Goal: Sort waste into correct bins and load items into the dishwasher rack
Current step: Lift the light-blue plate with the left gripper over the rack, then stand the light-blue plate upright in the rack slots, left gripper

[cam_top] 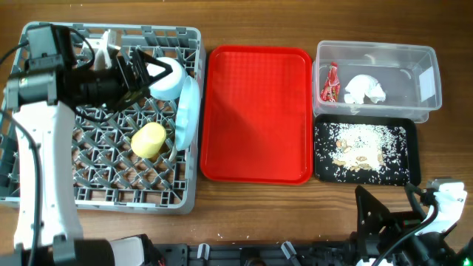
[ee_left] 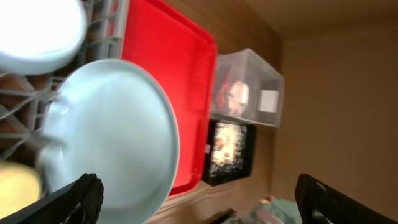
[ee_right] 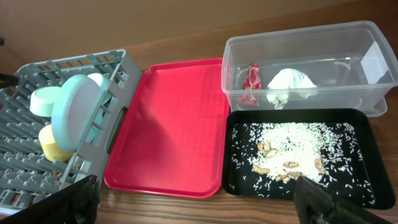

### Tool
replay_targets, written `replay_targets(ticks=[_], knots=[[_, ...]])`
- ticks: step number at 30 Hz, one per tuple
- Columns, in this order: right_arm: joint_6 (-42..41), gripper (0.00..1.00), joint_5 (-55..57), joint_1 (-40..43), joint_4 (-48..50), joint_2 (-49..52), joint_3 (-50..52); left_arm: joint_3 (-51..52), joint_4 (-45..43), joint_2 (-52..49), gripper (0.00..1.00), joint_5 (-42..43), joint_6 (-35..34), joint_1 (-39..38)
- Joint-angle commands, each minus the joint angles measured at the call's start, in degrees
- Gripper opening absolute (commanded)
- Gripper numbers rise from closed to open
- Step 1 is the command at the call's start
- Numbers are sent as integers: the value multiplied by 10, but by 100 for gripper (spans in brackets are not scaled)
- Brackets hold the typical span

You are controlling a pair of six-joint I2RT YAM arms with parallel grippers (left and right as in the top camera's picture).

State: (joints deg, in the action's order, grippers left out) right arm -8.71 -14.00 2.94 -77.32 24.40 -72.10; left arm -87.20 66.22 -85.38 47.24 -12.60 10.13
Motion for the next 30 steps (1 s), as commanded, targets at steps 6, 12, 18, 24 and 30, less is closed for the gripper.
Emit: replay_targets(ticks=[6,12,18,24,30], knots=[[11,100,-5,1,0,-5,2,22,-3,19,86,-346,-50,-236],[11,100,-5,1,0,-5,2,24,-9,11,75,-448,-104,-306],[11,100,-5,1,0,-5,2,84,-40,-24,52,-450,-104,-324],[11,100,-5,1,0,-5,2,52,-37,-8,4,-479,-101,-291],[11,100,-5,1,0,-5,2,-109,64,65,4,-428,-30,-239]])
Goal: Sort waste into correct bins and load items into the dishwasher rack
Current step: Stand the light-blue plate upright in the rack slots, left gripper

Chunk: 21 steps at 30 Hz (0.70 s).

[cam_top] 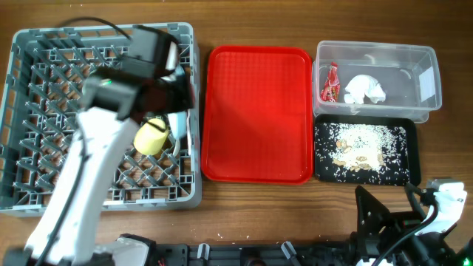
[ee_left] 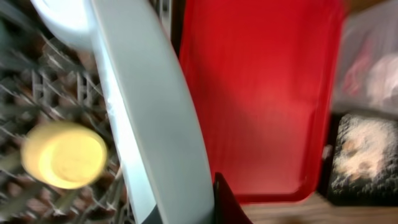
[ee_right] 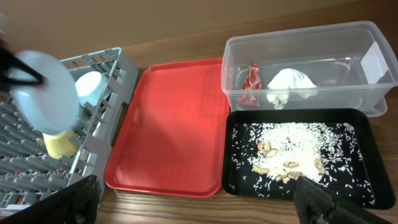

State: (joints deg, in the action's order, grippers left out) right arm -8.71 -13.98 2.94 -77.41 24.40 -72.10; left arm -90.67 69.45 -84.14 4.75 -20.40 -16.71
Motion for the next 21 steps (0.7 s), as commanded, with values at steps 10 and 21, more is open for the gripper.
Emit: replay_targets(ticks=[10,21], knots=[[11,100,-5,1,1,-5,2,-105,83,50,4,-48,220,168],[11,100,-5,1,1,-5,2,-105,119,-98,8,2,304,195]])
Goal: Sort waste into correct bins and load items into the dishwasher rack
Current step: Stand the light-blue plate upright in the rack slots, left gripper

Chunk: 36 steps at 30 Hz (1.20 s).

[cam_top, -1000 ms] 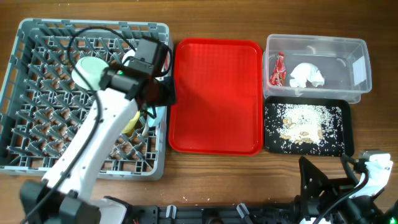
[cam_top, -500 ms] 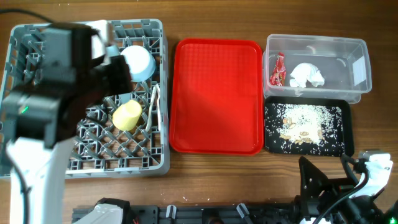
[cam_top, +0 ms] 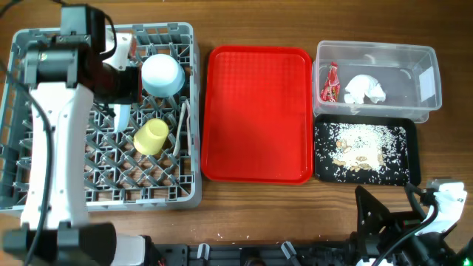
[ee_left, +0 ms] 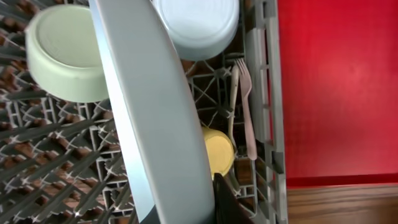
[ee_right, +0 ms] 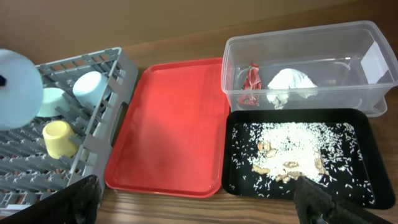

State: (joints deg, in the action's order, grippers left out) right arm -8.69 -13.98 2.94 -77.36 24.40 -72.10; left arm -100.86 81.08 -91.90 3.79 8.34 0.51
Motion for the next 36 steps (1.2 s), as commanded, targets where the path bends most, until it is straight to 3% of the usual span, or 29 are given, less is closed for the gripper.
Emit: replay_targets(ticks=[1,7,15,22,23,30,33,36], knots=[[10,100,-5,1,0,-5,2,-3,7,-26,7,16,17,32],[10,99,-5,1,0,-5,2,0,74,-34,7,45,17,65],[10,100,-5,1,0,-5,2,72,69,-34,7,58,15,65],[10,100,-5,1,0,-5,2,76,101,-34,9,58,15,65],[10,100,-5,1,0,-5,2,76,101,-34,98,58,14,65],[10,100,-5,1,0,-5,2,27,115,-32,100,58,-5,65],[10,100,-5,1,0,-5,2,-42,142,-29,100,70,-58,64],[10,100,-5,1,0,-5,2,-73,113,-3,100,209,-77,49]])
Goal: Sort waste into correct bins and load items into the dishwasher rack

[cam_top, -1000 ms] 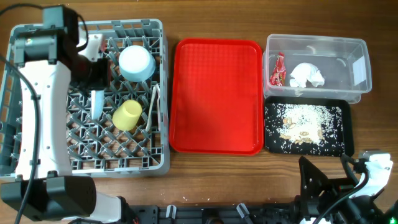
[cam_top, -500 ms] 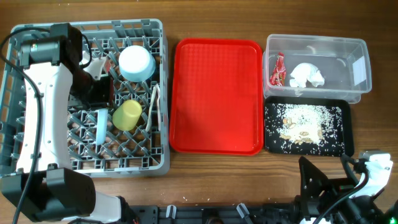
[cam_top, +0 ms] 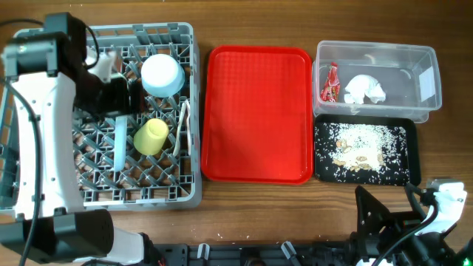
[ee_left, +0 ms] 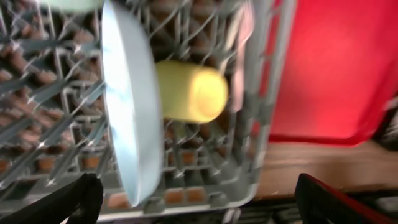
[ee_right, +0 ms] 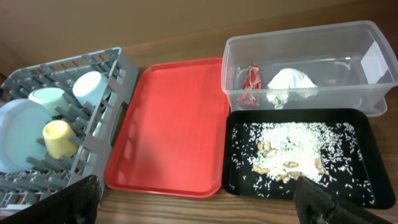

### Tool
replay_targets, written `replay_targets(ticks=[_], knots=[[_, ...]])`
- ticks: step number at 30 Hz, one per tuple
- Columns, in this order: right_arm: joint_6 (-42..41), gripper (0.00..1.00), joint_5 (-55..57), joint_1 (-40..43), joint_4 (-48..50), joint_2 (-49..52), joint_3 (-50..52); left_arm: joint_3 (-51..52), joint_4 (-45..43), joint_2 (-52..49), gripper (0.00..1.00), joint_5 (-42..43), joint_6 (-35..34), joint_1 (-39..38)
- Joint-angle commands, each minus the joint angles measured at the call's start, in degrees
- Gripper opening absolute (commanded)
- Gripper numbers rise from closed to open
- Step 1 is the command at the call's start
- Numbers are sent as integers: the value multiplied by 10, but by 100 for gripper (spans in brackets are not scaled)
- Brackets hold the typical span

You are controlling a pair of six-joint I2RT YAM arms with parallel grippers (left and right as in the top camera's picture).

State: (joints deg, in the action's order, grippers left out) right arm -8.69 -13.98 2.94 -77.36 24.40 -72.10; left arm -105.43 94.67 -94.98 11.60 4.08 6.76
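Note:
The pale blue plate (cam_top: 120,146) stands on edge in the grey dishwasher rack (cam_top: 189,193), just left of the yellow cup (cam_top: 151,137). The left wrist view shows the plate (ee_left: 127,112) upright beside the cup (ee_left: 189,90). My left gripper (cam_top: 127,98) hovers open above the plate's top edge, its fingers wide apart and holding nothing. A blue bowl (cam_top: 162,74) and a fork (cam_top: 183,122) also sit in the rack. My right gripper (cam_top: 380,218) rests open at the table's front right.
A red tray (cam_top: 256,114) lies bare beside the rack. The clear bin (cam_top: 377,80) holds a red wrapper and a crumpled white tissue. The black tray (cam_top: 362,150) holds rice and food scraps. A pale green bowl (ee_right: 46,98) sits in the rack behind the plate.
The left gripper was shut on the plate above the rack. Now the plate stands in a slot left of the yellow cup and the gripper is open. The right arm is unchanged.
First the plate leaned at the rack's right side with the left gripper open by the blue bowl. Then the gripper was shut on the plate near the rack's right edge, then held it over the rack's left half. Now the plate stands slotted and released.

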Motion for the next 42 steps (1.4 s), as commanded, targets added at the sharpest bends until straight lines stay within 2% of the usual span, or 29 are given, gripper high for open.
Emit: replay_targets(ticks=[1,4,6,7,9,11,13,16,18,20,23,24,28,30,33,42], knots=[[10,100,-5,1,0,-5,2,-27,-45,33,100,173,-34,-23],[10,100,-5,1,0,-5,2,-9,-116,32,99,203,-33,-81],[10,100,-5,1,0,-5,2,28,-168,30,71,200,-37,-131],[10,100,-5,1,0,-5,2,51,-196,29,65,179,-52,-154],[10,100,-5,1,0,-5,2,94,-251,24,64,90,-112,-188],[10,100,-5,1,0,-5,2,135,-309,16,70,-20,-172,-213],[10,99,-5,1,0,-5,2,166,-356,5,69,-83,-201,-223],[11,100,-5,1,0,-5,2,187,-419,-21,63,-102,-200,-223],[10,100,-5,1,0,-5,2,195,-447,-39,54,-102,-200,-226],[10,100,-5,1,0,-5,2,195,-469,-72,54,-102,-200,-228],[10,100,-5,1,0,-5,2,195,-480,-115,53,-102,-195,-231],[10,100,-5,1,0,-5,2,195,-480,-131,50,-102,-195,-230],[11,100,-5,1,0,-5,2,195,-481,-163,20,-111,-192,-231],[10,100,-5,1,0,-5,2,195,-475,-165,16,-111,-188,-231],[10,100,-5,1,0,-5,2,195,-460,-165,4,-111,-178,-231],[10,100,-5,1,0,-5,2,195,-440,-165,4,-111,-164,-259]])
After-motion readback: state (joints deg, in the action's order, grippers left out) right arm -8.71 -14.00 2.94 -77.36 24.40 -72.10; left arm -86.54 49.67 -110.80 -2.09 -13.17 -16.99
